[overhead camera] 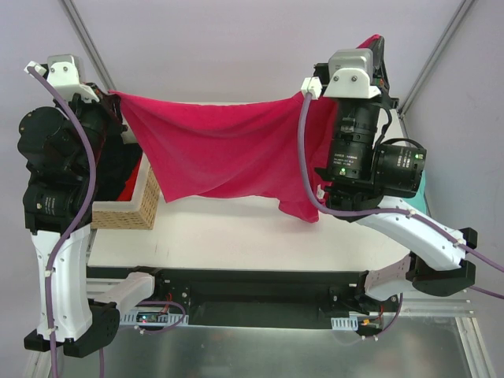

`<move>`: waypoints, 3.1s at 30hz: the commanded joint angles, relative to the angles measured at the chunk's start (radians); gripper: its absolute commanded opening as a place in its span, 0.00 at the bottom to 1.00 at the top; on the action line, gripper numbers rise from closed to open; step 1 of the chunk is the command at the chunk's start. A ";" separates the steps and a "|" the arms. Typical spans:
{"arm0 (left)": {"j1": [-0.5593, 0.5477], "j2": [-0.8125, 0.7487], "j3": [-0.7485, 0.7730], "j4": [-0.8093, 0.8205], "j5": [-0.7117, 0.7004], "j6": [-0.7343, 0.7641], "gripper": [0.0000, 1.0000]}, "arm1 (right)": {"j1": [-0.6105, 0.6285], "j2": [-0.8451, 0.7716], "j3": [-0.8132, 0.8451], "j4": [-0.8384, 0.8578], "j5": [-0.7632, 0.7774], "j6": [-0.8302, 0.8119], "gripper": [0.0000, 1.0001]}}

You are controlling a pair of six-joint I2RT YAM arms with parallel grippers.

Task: Fold and stack the t-shirts

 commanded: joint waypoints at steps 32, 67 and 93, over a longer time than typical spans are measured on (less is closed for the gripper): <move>0.005 -0.094 -0.013 0.052 -0.035 0.021 0.00 | 0.053 -0.069 -0.031 0.156 -0.081 -0.466 0.01; 0.005 -0.057 -0.089 0.012 -0.082 -0.003 0.00 | 0.030 0.010 -0.048 0.182 0.030 -0.403 0.01; 0.007 -0.115 -0.085 -0.018 -0.104 0.021 0.00 | 0.078 0.005 -0.040 0.231 -0.033 -0.496 0.01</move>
